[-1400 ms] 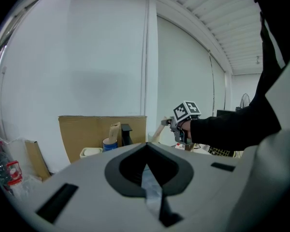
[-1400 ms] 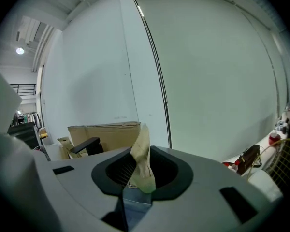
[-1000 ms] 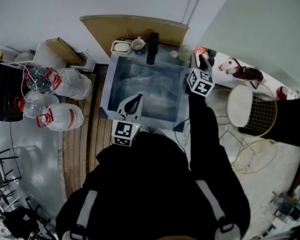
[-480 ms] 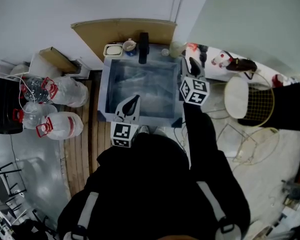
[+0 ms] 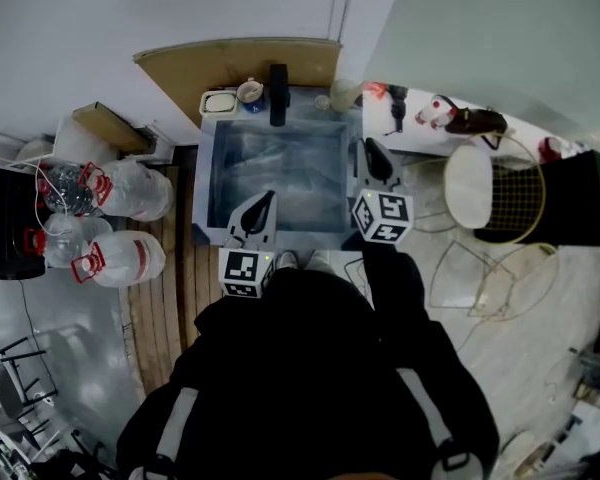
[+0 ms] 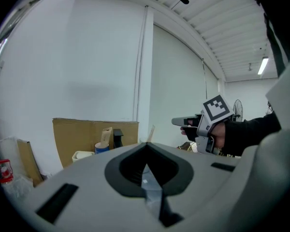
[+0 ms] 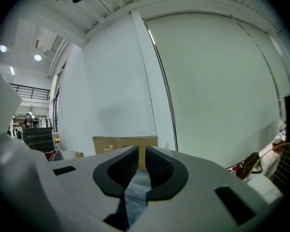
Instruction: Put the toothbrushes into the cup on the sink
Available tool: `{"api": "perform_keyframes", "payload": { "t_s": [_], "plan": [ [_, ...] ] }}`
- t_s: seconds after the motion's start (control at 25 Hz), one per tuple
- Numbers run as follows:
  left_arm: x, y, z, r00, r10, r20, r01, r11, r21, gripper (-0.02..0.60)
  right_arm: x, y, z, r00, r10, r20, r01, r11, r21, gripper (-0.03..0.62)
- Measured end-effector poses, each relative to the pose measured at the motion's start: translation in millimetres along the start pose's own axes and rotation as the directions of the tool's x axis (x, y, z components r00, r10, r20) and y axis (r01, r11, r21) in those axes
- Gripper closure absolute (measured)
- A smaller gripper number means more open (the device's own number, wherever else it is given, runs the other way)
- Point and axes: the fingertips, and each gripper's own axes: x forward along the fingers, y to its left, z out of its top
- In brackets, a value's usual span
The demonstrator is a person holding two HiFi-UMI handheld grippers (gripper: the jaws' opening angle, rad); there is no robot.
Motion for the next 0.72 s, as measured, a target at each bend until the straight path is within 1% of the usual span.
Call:
{"api": "perform_keyframes", "payload": {
  "t_s": [0.2, 0.28, 0.48, 0.72],
  "plan": [
    [-1, -2, -2, 1.000, -0.003, -0.006, 0.003, 1.000, 0.003, 0.580, -24, 17, 1, 0.999, 0.030, 0.024, -0.030, 0.999, -0.016, 0.589],
    [0, -3, -1, 1.000, -0.005, -0.002, 0.005, 1.000, 0.004, 0.580, -31, 23, 2, 0.999, 0.042, 0.026, -0.042, 0.999, -0.016, 0.591],
    [-1, -5, 0, 1.000, -0.012, 0.007, 0.012, 1.000, 0.004, 0.580, -49, 35, -4, 0.999, 0.043, 0.019, -0.043, 0.999, -0.010, 0.591],
    [-1, -9, 3, 1.000, -0.020, 0.011, 0.020, 1.000, 0.010, 0.580, -66, 40, -14, 1.000, 0.028, -0.005, -0.028, 1.000, 0.001, 0.591]
  ]
}}
